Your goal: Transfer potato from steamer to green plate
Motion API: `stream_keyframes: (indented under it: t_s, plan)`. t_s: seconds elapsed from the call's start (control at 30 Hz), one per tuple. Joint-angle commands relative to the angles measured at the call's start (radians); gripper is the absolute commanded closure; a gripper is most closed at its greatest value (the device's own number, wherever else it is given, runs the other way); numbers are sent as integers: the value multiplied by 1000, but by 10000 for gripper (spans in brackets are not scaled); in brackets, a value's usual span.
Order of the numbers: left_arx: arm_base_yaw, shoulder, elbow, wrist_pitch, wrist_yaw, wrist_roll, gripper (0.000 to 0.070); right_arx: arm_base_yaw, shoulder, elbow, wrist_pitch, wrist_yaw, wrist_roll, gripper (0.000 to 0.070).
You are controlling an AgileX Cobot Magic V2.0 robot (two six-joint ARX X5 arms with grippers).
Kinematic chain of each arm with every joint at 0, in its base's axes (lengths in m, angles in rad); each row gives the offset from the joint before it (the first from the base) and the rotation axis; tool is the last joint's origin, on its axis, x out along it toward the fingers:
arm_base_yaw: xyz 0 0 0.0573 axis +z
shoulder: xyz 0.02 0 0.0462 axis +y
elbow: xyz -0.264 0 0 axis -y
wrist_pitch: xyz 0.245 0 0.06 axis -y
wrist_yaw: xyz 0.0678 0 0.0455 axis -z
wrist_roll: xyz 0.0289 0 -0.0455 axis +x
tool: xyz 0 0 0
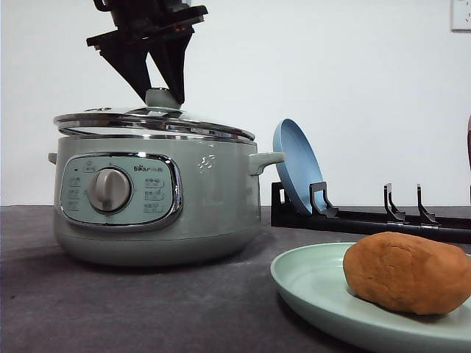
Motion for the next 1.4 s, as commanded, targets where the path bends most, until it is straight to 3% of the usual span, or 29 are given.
stream_keyframes:
  t_s: [0.0, 0.33, 0.77, 0.83, 0.93, 1.0, 1.37]
  plan:
    - [-3, 5, 24, 27, -5, 17, 700, 6, 2, 13, 13, 9, 7, 0]
    - [-7, 51, 24, 26, 49, 18, 700, 6, 2, 13, 18, 9, 6, 0]
    - [-9, 77, 24, 23, 50, 19, 700, 6, 2, 13, 18, 9, 7, 0]
    - [-9, 77, 25, 23, 50, 19, 669, 6, 2, 13, 18, 9, 7, 0]
    - [-9, 76, 25, 23, 50, 15, 513, 6, 2, 13, 18, 8, 7, 0]
    - [-9, 76, 25, 25, 50, 12, 457, 6, 2, 13, 18, 8, 7, 0]
    - [-9, 76, 25, 58, 50, 19, 488, 6, 2, 13, 17, 8, 7, 0]
